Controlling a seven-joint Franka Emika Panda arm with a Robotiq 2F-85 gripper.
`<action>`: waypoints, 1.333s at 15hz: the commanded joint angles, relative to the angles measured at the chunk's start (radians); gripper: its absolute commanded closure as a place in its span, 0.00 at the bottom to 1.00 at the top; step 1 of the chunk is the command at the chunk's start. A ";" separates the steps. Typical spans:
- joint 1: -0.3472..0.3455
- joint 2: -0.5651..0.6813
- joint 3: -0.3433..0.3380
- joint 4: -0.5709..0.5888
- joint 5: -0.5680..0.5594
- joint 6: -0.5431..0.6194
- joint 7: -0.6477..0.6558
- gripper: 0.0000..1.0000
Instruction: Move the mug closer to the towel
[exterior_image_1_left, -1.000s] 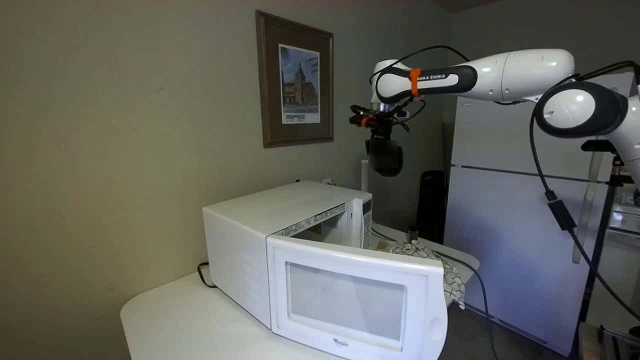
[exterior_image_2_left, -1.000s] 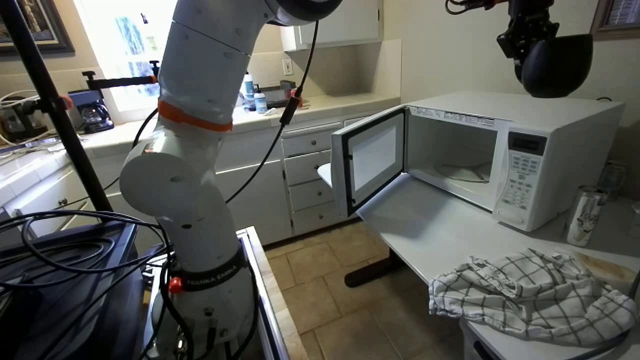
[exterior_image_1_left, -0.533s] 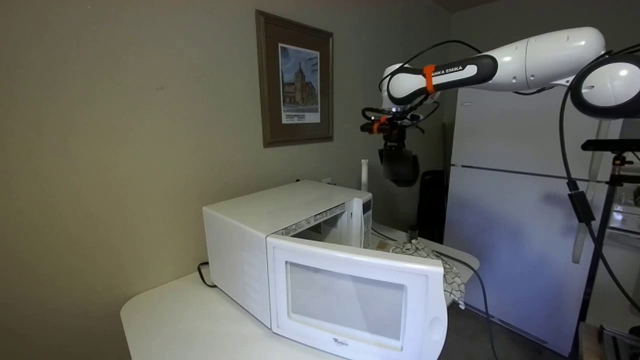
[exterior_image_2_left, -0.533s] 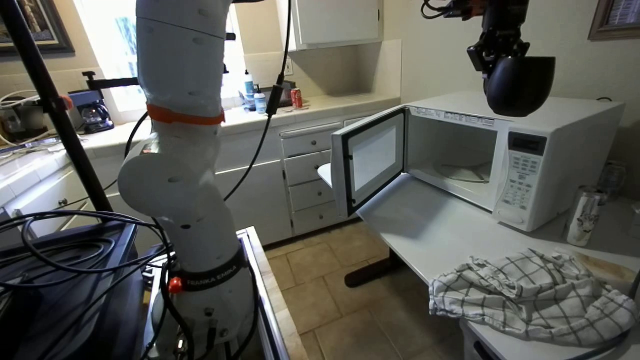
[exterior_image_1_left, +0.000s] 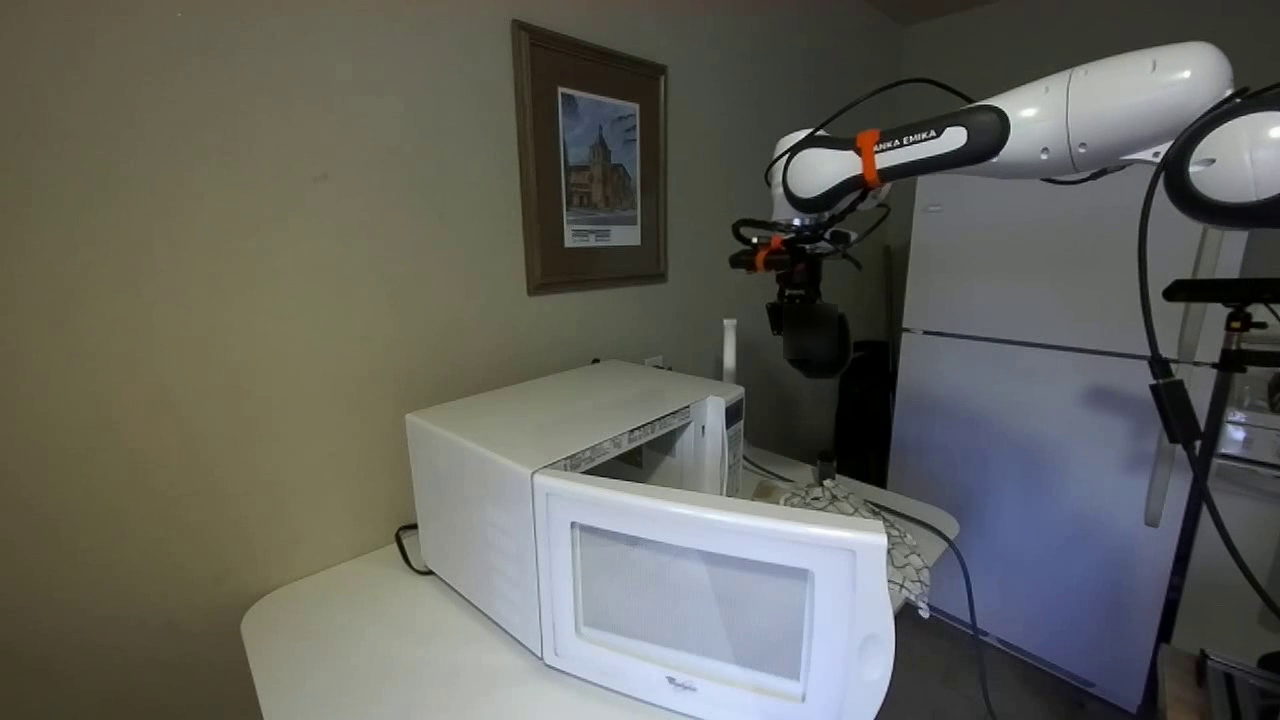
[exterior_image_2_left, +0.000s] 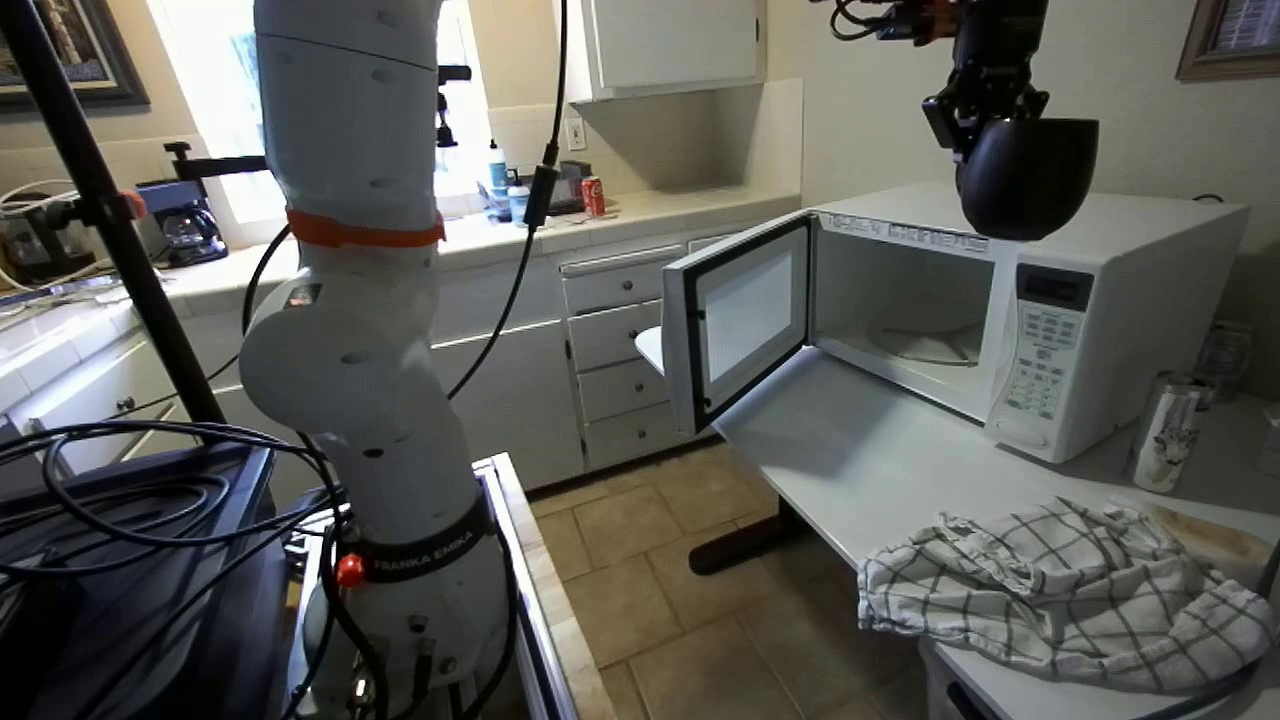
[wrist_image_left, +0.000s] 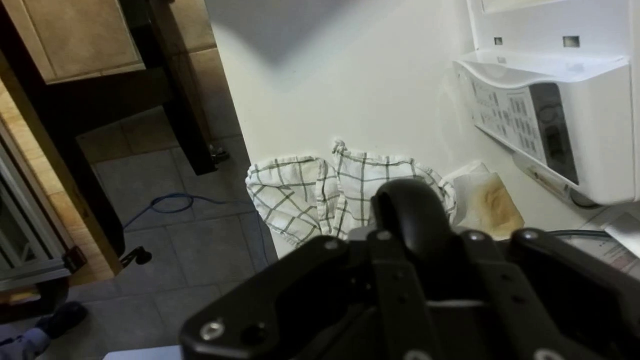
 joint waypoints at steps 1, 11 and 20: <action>0.044 -0.111 -0.078 -0.208 0.001 0.156 -0.120 0.98; 0.092 -0.203 -0.114 -0.707 0.014 0.630 -0.396 0.98; 0.146 -0.085 -0.124 -0.741 0.016 0.660 -0.385 0.98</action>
